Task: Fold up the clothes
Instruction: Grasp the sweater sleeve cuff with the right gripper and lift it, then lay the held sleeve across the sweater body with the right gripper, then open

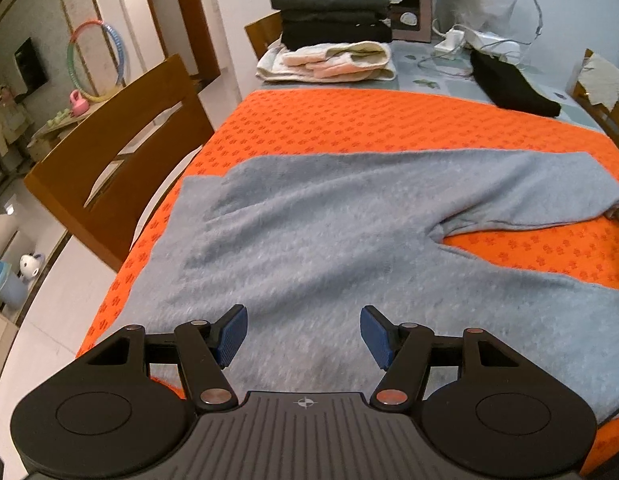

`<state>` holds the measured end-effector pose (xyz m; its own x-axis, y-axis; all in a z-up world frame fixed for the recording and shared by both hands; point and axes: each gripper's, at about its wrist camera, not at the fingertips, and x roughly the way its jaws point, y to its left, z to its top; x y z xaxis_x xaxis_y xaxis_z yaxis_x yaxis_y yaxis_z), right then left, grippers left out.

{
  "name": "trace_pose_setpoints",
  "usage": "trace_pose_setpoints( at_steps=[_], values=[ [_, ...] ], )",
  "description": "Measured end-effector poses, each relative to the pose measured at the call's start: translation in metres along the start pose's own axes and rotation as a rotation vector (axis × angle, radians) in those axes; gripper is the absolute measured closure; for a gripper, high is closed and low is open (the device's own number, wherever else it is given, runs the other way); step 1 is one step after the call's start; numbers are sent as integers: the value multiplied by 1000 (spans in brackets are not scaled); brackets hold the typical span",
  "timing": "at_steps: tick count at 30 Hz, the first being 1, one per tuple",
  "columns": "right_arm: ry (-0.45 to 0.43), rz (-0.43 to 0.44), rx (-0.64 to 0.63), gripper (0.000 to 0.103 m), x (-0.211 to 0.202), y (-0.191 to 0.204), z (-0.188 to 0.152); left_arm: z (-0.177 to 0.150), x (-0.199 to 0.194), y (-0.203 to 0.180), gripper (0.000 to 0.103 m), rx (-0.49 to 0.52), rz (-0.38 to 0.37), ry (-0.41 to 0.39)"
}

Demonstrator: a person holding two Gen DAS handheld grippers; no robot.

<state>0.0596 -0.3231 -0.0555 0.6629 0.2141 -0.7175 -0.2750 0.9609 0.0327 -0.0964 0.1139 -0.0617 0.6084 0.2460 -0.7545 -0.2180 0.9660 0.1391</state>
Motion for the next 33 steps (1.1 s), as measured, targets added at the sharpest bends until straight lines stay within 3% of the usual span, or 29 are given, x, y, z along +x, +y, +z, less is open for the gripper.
trace_pose_setpoints(
  at_steps=[4, 6, 9, 12, 15, 17, 23, 28, 33],
  values=[
    [-15, 68, 409, 52, 8, -38, -12, 2, -2, 1, 38, -3, -2, -12],
    [-12, 104, 572, 50, 18, -47, -20, 3, -4, 2, 38, -5, -3, -14],
    [5, 133, 653, 50, 38, -45, -26, 4, -6, 6, 38, -7, -7, -18],
    [29, 107, 623, 51, 51, -33, -25, 7, -9, 12, 38, -22, -19, -20],
    [56, 63, 574, 79, 56, -20, -16, 9, -11, 19, 38, -38, -30, -22],
    [26, 46, 463, 84, 47, 1, -5, 10, -13, 23, 38, -49, -34, -27],
    [-48, 19, 70, 85, 26, 81, 28, 9, -15, 34, 38, -55, -41, -41],
    [-14, 99, -256, 82, 30, 166, 28, 8, -13, 44, 38, -56, -44, -42],
    [5, 225, -231, 77, 27, 191, 31, 6, -14, 59, 38, -66, -35, -49]
  ],
)
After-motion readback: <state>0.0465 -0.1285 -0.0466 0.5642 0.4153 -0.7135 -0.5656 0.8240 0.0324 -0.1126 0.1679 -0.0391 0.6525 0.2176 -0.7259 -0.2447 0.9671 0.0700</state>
